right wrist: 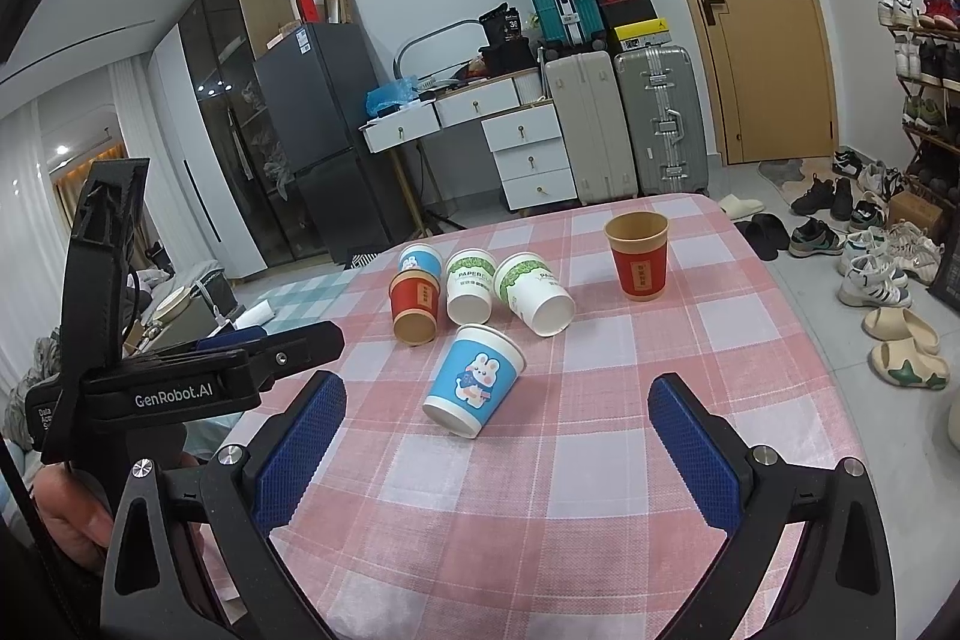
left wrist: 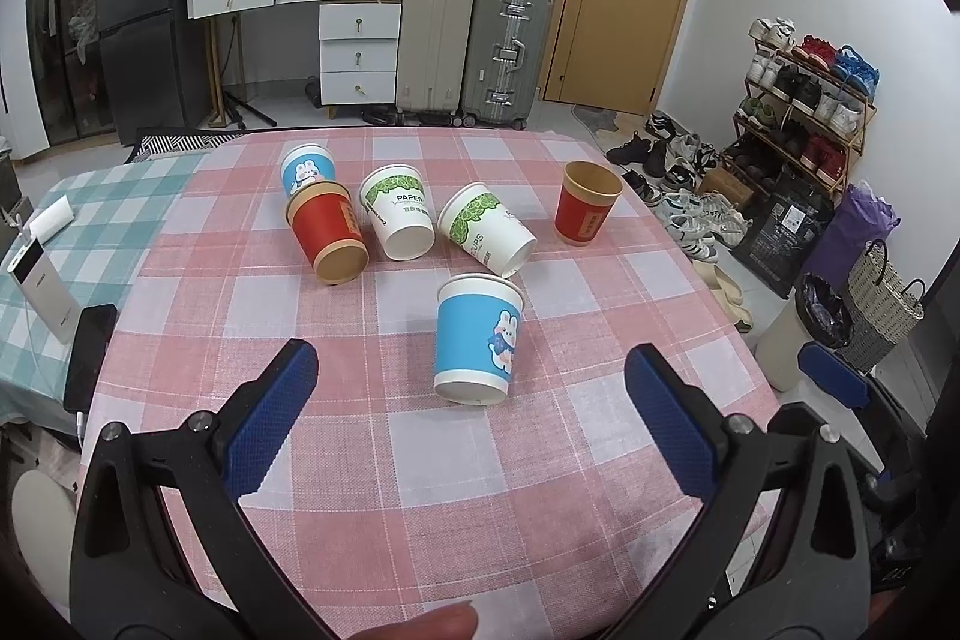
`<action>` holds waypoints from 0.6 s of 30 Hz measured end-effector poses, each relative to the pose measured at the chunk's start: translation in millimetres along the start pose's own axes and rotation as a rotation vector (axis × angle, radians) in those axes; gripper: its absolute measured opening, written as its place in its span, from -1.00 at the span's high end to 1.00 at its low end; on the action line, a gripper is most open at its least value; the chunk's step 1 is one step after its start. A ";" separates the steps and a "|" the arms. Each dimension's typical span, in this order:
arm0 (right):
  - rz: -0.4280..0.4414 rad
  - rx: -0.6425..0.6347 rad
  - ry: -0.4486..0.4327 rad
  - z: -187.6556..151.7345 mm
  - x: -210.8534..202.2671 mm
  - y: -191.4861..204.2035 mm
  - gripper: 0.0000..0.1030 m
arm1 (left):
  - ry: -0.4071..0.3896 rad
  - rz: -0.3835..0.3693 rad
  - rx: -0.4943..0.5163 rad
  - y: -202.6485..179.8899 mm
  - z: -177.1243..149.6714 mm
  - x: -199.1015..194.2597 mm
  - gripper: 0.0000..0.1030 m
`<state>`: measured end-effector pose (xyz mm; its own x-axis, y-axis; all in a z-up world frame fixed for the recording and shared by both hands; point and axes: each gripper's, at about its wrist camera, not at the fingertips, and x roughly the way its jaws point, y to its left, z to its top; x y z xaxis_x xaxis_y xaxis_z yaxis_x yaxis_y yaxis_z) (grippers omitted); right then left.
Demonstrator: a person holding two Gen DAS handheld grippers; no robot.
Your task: Flip cup upright
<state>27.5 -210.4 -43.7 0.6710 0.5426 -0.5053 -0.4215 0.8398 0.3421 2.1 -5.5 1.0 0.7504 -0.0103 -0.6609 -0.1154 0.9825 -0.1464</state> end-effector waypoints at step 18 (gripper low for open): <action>-0.004 0.013 0.009 -1.2 2.3 -4.8 -1.00 | 0.006 0.001 -0.004 3.1 -3.0 11.9 -0.98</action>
<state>30.4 -213.2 -47.4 0.6672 0.5392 -0.5139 -0.4108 0.8419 0.3501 8.8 -3.1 -9.5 0.7465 -0.0106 -0.6653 -0.1184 0.9818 -0.1485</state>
